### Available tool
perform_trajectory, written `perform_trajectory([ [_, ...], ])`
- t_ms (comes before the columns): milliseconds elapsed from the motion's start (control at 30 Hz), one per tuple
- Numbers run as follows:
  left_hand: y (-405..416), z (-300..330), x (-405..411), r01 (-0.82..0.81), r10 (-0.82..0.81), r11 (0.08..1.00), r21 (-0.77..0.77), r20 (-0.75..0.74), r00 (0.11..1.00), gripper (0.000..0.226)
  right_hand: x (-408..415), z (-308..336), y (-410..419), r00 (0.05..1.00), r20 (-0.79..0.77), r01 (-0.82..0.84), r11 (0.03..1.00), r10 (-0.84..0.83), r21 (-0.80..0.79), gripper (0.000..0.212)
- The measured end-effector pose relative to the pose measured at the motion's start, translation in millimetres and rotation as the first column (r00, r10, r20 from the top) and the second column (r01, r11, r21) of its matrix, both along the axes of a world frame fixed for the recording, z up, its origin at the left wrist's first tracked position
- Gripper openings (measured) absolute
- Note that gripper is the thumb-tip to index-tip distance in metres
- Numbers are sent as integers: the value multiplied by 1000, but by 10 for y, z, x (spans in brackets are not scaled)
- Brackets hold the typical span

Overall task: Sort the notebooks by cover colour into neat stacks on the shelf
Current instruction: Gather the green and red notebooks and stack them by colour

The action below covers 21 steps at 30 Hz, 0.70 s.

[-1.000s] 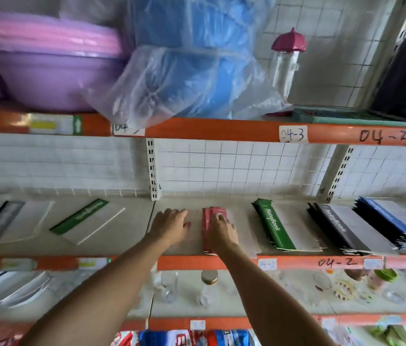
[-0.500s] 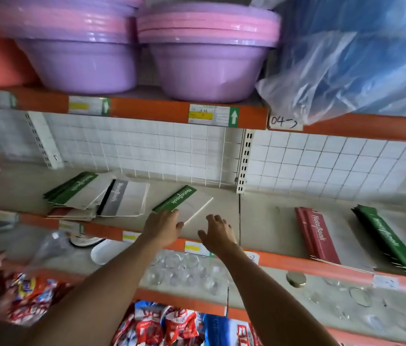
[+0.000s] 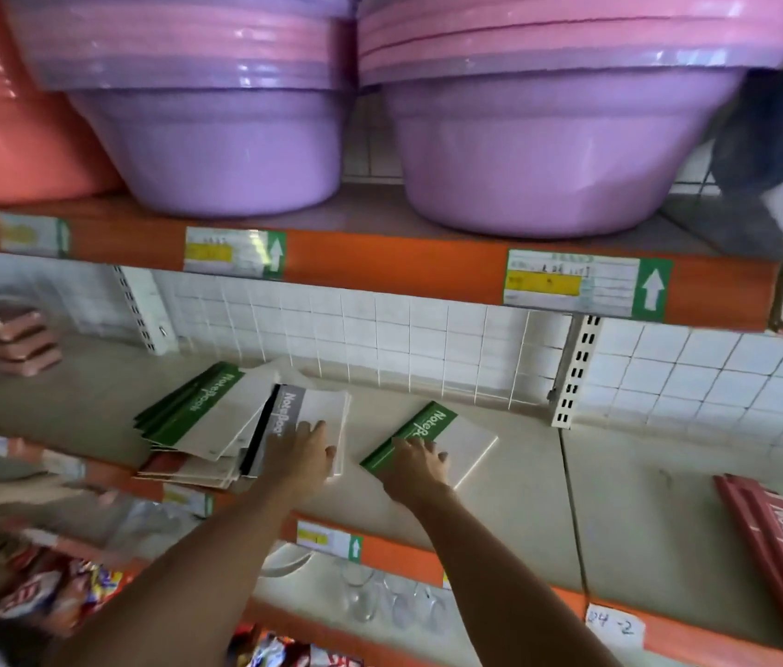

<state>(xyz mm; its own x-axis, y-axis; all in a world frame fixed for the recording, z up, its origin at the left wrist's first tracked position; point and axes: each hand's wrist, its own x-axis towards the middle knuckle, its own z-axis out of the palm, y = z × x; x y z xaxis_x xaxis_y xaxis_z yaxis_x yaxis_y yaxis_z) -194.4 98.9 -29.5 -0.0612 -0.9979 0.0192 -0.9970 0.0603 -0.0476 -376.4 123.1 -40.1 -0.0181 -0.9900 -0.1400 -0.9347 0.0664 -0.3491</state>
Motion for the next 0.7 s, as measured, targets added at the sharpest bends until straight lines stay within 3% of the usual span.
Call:
perform_trajectory([
  [100,-172,-35,37,-182,181,983,35,21,983,52,36,-125,-202,999,-17,34,998,-33,45,64],
  [200,-264,-78,39,-249,244,964,91,60,968,66,66,-238,-347,998,-59,36,999,-35,8,59],
  [367,-398,-247,60,-69,73,991,115,-35,997,60,160,-302,-428,999,-15,48,989,-51,-140,37],
  [467,-453,-244,4,60,-47,991,119,-113,993,77,184,-232,-416,999,-22,45,983,-50,-178,33],
  [567,-424,-240,36,-8,31,992,126,-183,983,112,246,-205,-369,992,-81,81,978,-98,-192,50],
  [633,-447,-252,69,-46,69,993,108,-217,974,121,250,-211,-370,956,-140,230,956,-256,-181,70],
  [700,-488,-247,57,-39,54,996,79,-192,980,120,228,-185,-365,879,-184,429,898,-440,-98,104],
])
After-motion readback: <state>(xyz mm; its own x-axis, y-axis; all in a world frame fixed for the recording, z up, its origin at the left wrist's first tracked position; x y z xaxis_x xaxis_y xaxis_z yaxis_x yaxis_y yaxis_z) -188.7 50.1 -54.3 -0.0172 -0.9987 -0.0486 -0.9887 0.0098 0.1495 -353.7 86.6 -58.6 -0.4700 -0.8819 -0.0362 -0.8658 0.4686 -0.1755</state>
